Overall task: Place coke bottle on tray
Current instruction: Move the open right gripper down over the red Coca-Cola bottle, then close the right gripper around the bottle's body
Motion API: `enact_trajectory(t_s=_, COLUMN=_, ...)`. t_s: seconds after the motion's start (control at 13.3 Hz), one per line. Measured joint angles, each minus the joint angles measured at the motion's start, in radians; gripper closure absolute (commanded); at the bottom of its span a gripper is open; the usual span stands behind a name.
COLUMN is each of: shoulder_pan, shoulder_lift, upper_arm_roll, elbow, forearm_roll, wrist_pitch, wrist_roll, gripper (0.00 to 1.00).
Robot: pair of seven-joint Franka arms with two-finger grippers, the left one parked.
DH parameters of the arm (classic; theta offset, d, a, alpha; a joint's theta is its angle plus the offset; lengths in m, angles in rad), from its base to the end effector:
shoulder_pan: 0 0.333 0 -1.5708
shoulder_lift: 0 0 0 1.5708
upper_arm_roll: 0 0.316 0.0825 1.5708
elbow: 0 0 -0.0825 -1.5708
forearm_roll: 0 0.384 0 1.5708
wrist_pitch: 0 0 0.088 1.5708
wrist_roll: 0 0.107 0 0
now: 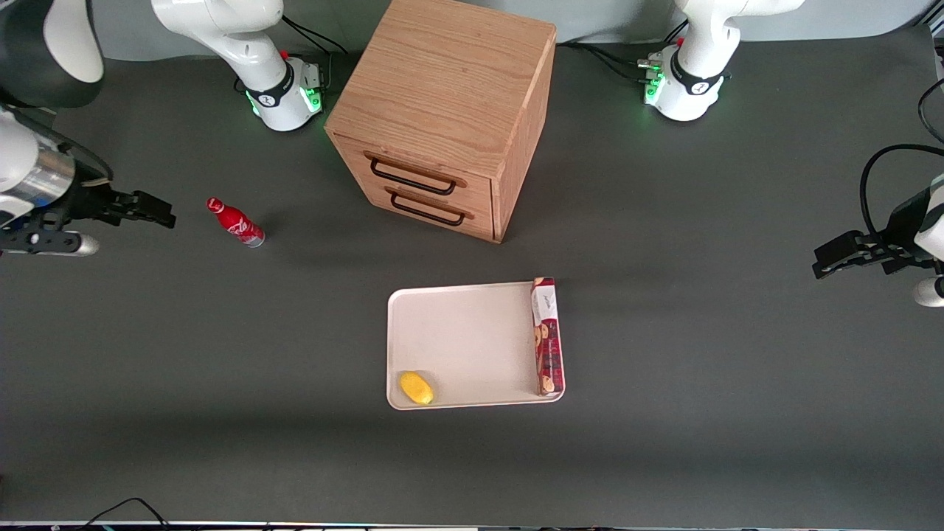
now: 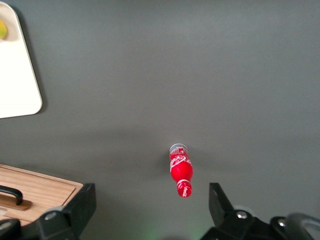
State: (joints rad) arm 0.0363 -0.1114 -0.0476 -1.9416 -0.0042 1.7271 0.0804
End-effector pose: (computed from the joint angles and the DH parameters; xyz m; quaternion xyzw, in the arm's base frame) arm 0.5157 -0.0071 0.5219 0.9977 -0.0451 -0.0516 0.0012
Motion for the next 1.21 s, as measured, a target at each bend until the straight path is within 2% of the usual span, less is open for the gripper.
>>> enact_trajectory(t_s=0.3, shoulder_pan=0.0, shoulder_lift=-0.234, upper_arm_roll=0.0, elbow=-0.432, forearm_roll=-0.002, wrist_pitch=0.231, wrist_roll=-0.028, gripper=0.0)
enact_trajectory(t_s=0.53, shoulder_pan=0.0, shoulder_lift=-0.323, upper_arm_roll=-0.024, elbow=-0.636, forearm_roll=-0.006, wrist_pitch=0.386, wrist_roll=-0.097, gripper=0.0)
enact_trajectory(t_s=0.68, shoulder_pan=-0.001, shoulder_lift=-0.332, upper_arm_roll=-0.056, elbow=-0.731, forearm_roll=-0.007, wrist_pitch=0.501, wrist_roll=-0.141, gripper=0.0)
enact_trajectory(t_s=0.9, shoulder_pan=-0.001, shoulder_lift=-0.332, upper_arm_roll=-0.063, elbow=-0.816, forearm_roll=-0.019, wrist_pitch=0.595, wrist_roll=-0.15, gripper=0.0)
enact_trajectory(t_s=1.05, shoulder_pan=-0.003, shoulder_lift=-0.331, upper_arm_roll=-0.068, elbow=-0.842, forearm_roll=-0.051, wrist_pitch=0.626, wrist_roll=-0.15, gripper=0.0)
enact_trajectory(t_s=1.21, shoulder_pan=-0.003, shoulder_lift=-0.331, upper_arm_roll=-0.106, elbow=-0.845, forearm_roll=-0.11, wrist_pitch=0.63, wrist_roll=-0.15, gripper=0.0)
